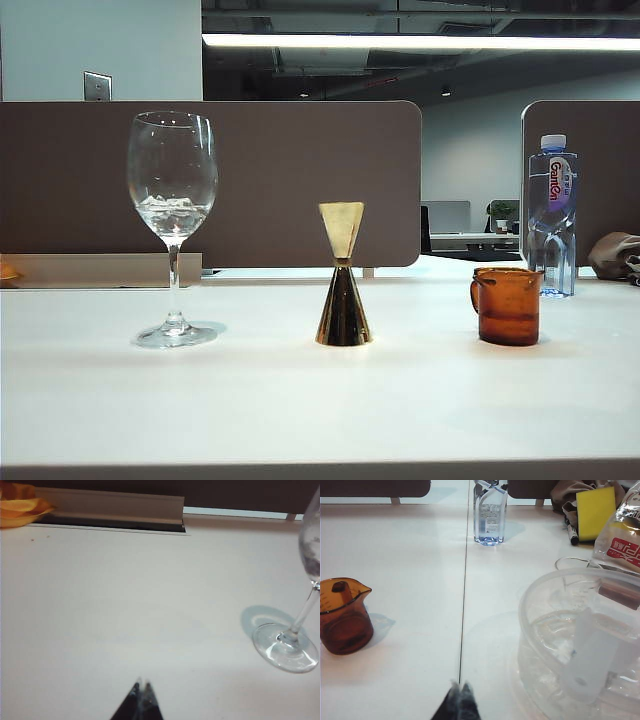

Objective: Pick up the small amber measuring cup and pour the water in it into the jigger, then pick up the jigger and pour the water in it into the wine glass.

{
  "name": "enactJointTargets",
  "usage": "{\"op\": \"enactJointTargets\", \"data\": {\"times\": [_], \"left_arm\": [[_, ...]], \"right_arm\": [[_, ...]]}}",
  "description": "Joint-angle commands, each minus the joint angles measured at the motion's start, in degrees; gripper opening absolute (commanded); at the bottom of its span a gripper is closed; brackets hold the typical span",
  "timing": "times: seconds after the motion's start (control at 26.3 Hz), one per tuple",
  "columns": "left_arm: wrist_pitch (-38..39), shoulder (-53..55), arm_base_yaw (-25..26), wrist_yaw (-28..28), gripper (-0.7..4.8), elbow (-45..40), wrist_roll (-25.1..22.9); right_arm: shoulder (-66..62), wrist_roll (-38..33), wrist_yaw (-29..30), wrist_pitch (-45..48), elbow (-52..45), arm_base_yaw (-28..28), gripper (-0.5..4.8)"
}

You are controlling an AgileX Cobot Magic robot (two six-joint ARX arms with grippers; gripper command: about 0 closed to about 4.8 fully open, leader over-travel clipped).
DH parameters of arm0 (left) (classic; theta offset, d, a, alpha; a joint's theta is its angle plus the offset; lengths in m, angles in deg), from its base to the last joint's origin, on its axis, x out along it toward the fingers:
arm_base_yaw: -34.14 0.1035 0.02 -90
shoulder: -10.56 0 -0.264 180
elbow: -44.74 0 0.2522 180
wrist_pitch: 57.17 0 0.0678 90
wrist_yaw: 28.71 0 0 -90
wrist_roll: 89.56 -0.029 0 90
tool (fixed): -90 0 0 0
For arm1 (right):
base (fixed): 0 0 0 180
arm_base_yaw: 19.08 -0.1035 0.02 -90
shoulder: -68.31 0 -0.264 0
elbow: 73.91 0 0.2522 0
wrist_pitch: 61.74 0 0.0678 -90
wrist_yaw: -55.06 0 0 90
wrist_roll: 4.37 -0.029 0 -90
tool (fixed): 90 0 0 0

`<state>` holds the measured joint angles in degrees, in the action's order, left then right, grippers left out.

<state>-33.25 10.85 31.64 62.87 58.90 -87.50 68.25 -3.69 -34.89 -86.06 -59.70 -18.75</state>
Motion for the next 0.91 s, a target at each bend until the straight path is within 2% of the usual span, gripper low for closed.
{"op": "enactJointTargets", "data": {"times": [0.04,0.34,0.46,0.49,0.53,0.57,0.68,0.8,0.91], "left_arm": [[0.50,0.04,-0.02,-0.31,-0.02,0.09,0.11],[0.28,1.95,-2.32,-0.11,-0.02,0.81,-0.11],[-0.17,8.31,-6.51,-1.42,-0.02,10.19,0.31],[0.46,11.19,-7.91,-2.86,-0.02,15.76,0.33],[3.19,14.29,-9.38,-6.14,-0.02,23.06,0.33],[5.55,15.63,-10.01,-8.22,-0.02,26.71,0.35],[19.10,19.80,-11.82,-14.14,-0.02,40.26,0.37],[32.41,21.77,-13.38,-15.63,-0.02,50.90,2.60],[40.04,21.68,-13.94,-17.77,-0.02,57.44,5.90]], "right_arm": [[-0.07,-0.20,-0.07,0.26,-0.42,-0.04,-0.01],[-0.07,-0.20,-0.07,0.26,-0.42,-0.04,-0.01],[-0.07,-0.20,-0.07,0.26,-0.42,-0.04,-0.01],[-0.07,-0.20,-0.07,0.28,-0.42,-0.04,-0.01],[-0.07,-0.20,-0.07,0.26,-0.42,-0.04,-0.01],[-0.07,-0.20,-0.07,0.28,-0.42,-0.04,-0.01],[-0.07,-0.20,-0.07,0.28,-0.42,-0.04,-0.01],[-0.07,-0.20,-0.07,0.26,-0.42,-0.04,-0.01],[-0.07,-0.20,-0.07,0.26,-0.42,-0.04,-0.01]]}}
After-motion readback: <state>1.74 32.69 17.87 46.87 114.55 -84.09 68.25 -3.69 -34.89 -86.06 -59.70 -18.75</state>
